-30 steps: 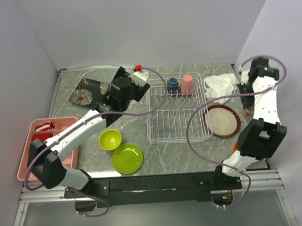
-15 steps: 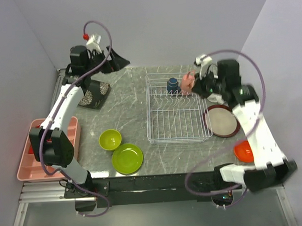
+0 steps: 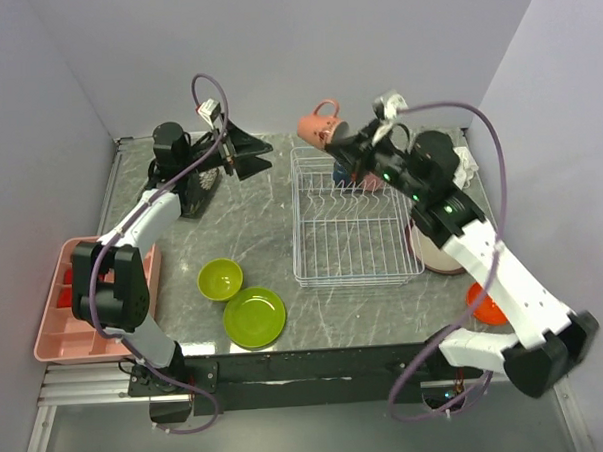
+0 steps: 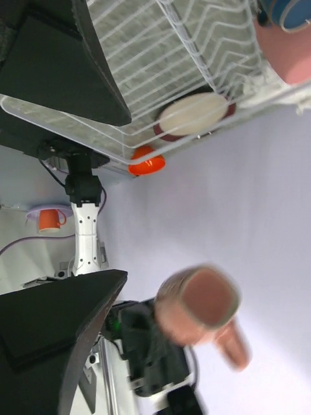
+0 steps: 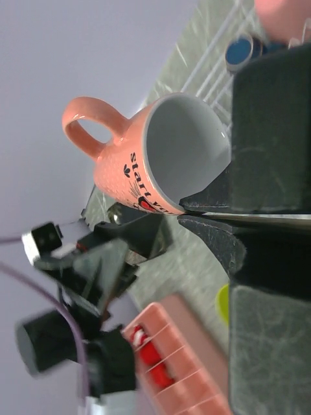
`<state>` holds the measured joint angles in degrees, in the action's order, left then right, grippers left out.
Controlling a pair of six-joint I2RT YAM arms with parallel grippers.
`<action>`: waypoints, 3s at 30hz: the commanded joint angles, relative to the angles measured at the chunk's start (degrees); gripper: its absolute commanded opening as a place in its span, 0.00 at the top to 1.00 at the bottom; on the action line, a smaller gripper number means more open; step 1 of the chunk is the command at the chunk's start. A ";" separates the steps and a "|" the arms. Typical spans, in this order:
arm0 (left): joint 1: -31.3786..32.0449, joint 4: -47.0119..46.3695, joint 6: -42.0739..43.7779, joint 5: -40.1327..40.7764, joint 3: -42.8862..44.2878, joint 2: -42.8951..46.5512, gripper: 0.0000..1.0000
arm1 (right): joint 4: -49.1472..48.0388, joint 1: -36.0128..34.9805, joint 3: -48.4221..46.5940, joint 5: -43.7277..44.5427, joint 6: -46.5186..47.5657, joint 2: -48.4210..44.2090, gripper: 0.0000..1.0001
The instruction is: Load the mixed dishes into the dish rack
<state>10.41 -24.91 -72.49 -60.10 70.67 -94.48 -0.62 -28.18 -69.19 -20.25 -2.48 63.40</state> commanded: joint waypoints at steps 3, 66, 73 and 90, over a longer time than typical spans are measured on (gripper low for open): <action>-0.40 -18.32 -10.04 -0.55 0.26 0.35 0.01 | -6.76 -0.12 -10.08 3.20 -19.66 8.23 1.00; 1.01 -19.39 -16.81 3.67 5.62 -3.26 0.28 | -9.05 -7.15 -17.12 8.47 -32.59 22.21 1.00; -0.04 -16.32 -16.11 4.72 4.30 -2.64 0.37 | -8.52 -7.41 -11.77 8.56 -32.32 19.49 1.00; -0.31 -15.08 -12.68 5.78 5.26 -1.94 0.66 | -11.77 -7.68 0.72 7.94 -28.46 21.24 0.74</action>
<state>10.00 -34.30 -84.64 -54.59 73.54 -99.33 -14.66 -35.18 -70.04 -11.86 -33.23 83.31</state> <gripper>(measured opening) 0.638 0.171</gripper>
